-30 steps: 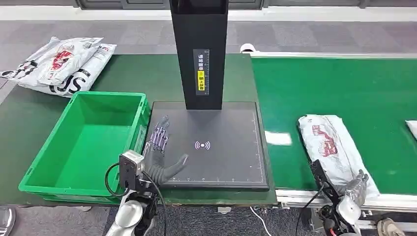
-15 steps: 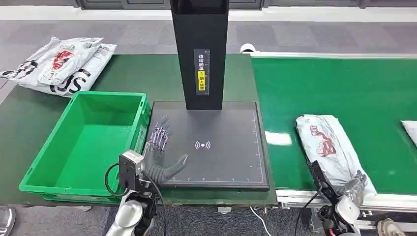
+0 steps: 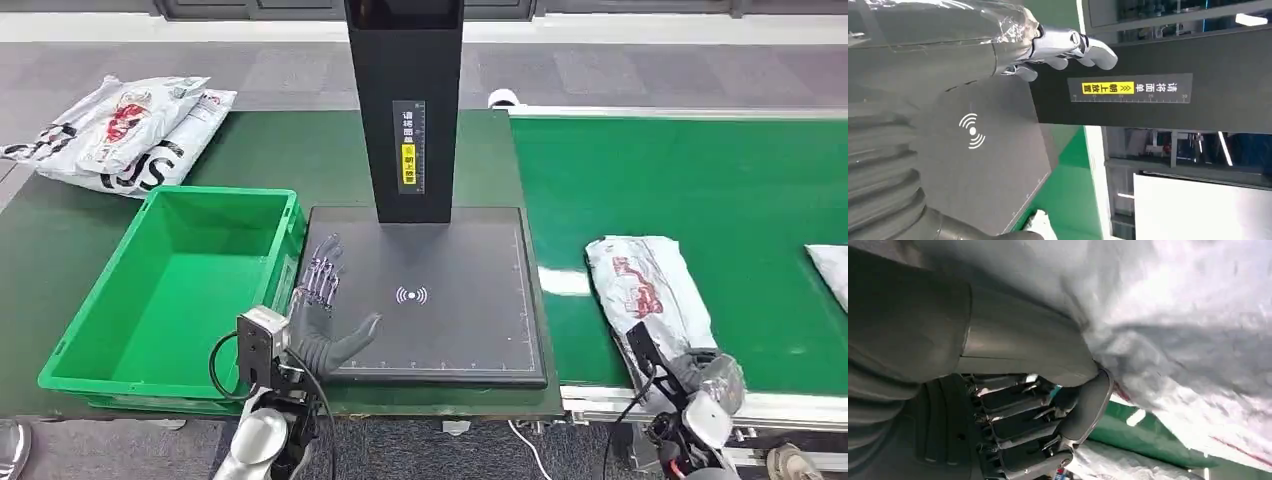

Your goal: Moved the parcel from conveyor to table for the left to box.

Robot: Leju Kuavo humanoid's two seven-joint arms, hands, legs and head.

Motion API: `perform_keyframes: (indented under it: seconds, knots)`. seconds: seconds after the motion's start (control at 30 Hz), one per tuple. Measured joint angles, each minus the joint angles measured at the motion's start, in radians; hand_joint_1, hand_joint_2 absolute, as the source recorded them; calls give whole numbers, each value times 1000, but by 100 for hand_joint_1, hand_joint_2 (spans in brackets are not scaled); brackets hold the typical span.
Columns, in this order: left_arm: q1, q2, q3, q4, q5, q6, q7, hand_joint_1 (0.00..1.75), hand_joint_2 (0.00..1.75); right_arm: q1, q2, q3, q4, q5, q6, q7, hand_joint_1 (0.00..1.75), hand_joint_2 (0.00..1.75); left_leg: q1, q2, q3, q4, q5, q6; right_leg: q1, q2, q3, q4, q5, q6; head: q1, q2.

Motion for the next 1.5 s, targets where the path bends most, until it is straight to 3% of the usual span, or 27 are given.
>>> perform_keyframes:
  seconds: [0.43,0.57,0.73,0.93,1.5]
  knots:
    - [7,-6,14,-11,-4,-2,0,0,175,-2,2,0,-2,-6,-35,-59,175,175,0,-1,-1,0,0,0,0,0,0,0,0,0,0,0]
    - [12,-7,16,-15,-8,-1,1,0,175,-5,18,0,-34,-126,-92,-238,175,175,0,-1,-1,0,0,0,0,0,0,0,0,0,0,0]
    - [15,-13,20,-18,-20,7,1,0,175,7,80,35,-255,-299,-97,-390,175,175,0,-1,-1,0,1,0,0,0,-1,1,0,0,0,0]
    - [15,-19,22,-11,-25,12,-8,0,175,32,119,206,-633,-378,-69,-364,175,175,0,0,-1,0,1,0,0,0,-1,1,0,0,0,0]
    - [-13,-24,23,24,-19,13,-29,0,175,60,127,400,-967,-446,-91,-421,175,175,0,-2,-2,0,2,0,0,-1,-1,1,0,0,0,0]
